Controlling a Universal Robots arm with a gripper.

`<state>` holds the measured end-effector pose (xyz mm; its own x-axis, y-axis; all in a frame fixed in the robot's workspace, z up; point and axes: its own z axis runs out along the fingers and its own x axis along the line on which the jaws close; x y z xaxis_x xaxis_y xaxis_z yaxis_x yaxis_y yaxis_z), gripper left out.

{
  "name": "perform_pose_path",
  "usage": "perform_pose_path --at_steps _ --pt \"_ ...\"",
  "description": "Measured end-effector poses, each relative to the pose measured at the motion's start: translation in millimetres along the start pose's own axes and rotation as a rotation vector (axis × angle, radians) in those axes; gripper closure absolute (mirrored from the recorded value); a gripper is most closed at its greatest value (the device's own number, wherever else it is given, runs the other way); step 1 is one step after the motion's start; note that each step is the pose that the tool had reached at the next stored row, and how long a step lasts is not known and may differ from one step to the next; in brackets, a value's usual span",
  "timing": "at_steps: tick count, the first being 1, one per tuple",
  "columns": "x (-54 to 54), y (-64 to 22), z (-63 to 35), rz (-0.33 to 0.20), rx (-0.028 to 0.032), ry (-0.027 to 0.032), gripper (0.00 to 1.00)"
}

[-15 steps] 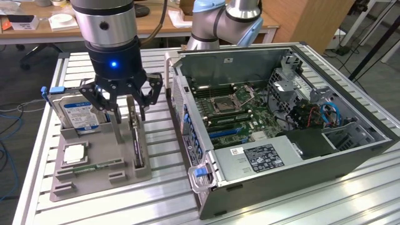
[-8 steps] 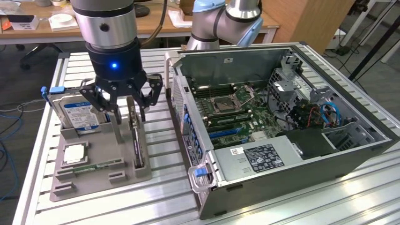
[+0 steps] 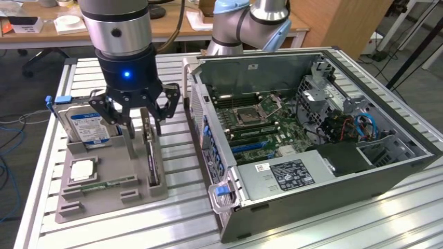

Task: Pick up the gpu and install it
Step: 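Pick up the gpu and move the gpu toward the slot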

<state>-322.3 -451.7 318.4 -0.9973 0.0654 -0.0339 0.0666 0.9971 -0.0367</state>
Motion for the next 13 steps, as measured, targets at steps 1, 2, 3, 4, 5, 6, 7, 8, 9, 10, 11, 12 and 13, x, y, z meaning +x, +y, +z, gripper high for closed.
perform_pose_path --at_steps 1,2,3,4,5,6,7,8,9,10,11,12,13 --pt "0.0 0.0 0.8 0.0 0.0005 0.0 0.47" --pt "0.1 0.1 1.9 0.0 0.0013 0.0 0.47" --pt "0.1 0.1 3.4 0.0 0.0021 -0.0001 0.47" --pt "0.2 0.2 5.2 0.0 0.0029 -0.0002 0.47" --pt "0.3 0.3 6.9 0.0 0.0036 -0.0002 0.47" --pt "0.4 0.3 8.4 0.0 0.0041 -0.0002 0.47" --pt "0.4 0.4 9.7 0.0 0.0044 -0.0002 0.47" --pt "0.4 0.4 10.9 0.0 0.0046 -0.0003 0.47" --pt "0.5 0.5 11.9 0.0 0.0047 -0.0003 0.47" --pt "0.6 0.5 12.9 0.0 0.0048 -0.0002 0.47" --pt "0.6 0.5 13.8 0.0 0.0047 -0.0002 0.47" --pt "0.6 0.6 14.8 0.0 0.0047 -0.0003 0.47" --pt "0.7 0.6 15.9 0.0 0.0047 -0.0002 0.47"
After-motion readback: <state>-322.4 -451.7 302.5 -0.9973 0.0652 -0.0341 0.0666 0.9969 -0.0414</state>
